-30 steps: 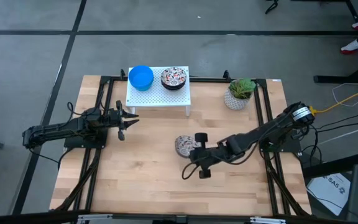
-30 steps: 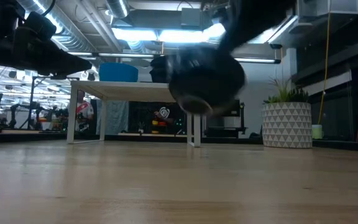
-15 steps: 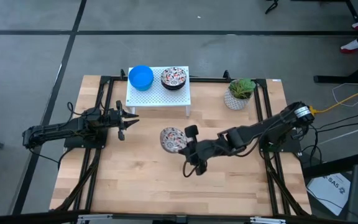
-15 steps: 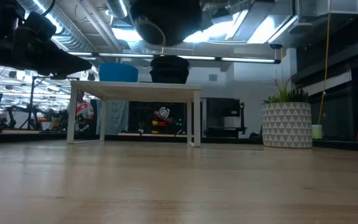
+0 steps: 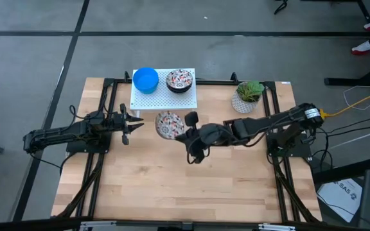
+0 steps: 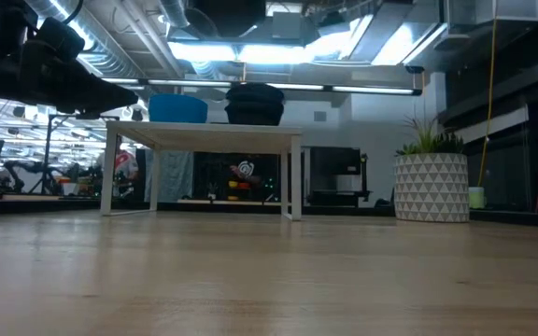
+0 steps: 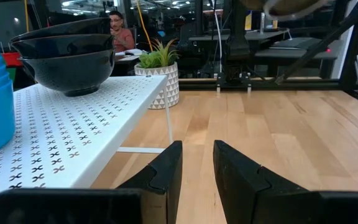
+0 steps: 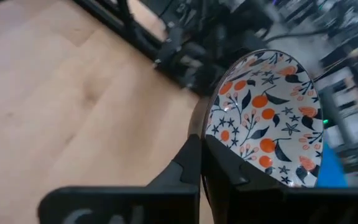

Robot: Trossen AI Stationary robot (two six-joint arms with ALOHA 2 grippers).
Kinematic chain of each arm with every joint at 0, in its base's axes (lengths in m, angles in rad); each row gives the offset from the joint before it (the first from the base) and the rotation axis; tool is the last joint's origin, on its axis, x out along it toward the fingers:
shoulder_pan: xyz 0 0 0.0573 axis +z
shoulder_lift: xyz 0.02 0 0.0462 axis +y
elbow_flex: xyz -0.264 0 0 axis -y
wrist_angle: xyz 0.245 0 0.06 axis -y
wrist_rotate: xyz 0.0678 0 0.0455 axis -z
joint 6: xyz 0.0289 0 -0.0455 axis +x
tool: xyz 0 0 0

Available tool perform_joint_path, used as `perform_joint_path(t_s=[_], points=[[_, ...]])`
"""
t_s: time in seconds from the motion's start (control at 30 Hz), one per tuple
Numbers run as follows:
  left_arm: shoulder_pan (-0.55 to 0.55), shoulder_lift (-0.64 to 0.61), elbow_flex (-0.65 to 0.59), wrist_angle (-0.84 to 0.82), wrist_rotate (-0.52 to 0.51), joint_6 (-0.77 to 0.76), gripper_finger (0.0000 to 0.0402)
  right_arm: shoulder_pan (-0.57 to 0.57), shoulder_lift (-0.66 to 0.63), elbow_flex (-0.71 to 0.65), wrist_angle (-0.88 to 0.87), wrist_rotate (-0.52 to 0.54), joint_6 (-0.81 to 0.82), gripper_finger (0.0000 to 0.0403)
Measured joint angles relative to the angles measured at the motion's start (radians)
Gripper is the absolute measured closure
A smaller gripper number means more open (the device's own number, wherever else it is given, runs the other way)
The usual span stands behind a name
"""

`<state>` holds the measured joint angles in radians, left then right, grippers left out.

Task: Pick & Place Mini bowls
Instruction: Stack the patterned black bowl on the patterned black bowls on the shelf

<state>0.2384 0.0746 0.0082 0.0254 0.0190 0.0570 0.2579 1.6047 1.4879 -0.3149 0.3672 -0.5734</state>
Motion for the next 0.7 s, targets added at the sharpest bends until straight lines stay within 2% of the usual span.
perform_joint_path(t_s=[0.23, 0.7], points=[[0.000, 0.000, 0.000, 0.000, 0.000, 0.000, 0.0315, -0.053, 0.000, 0.000, 0.109, 0.009, -0.131, 0.0393], [0.000, 0.000, 0.000, 0.000, 0.000, 0.000, 0.0315, -0.173, -0.001, 0.000, 0.184, 0.183, -0.278, 0.0393]])
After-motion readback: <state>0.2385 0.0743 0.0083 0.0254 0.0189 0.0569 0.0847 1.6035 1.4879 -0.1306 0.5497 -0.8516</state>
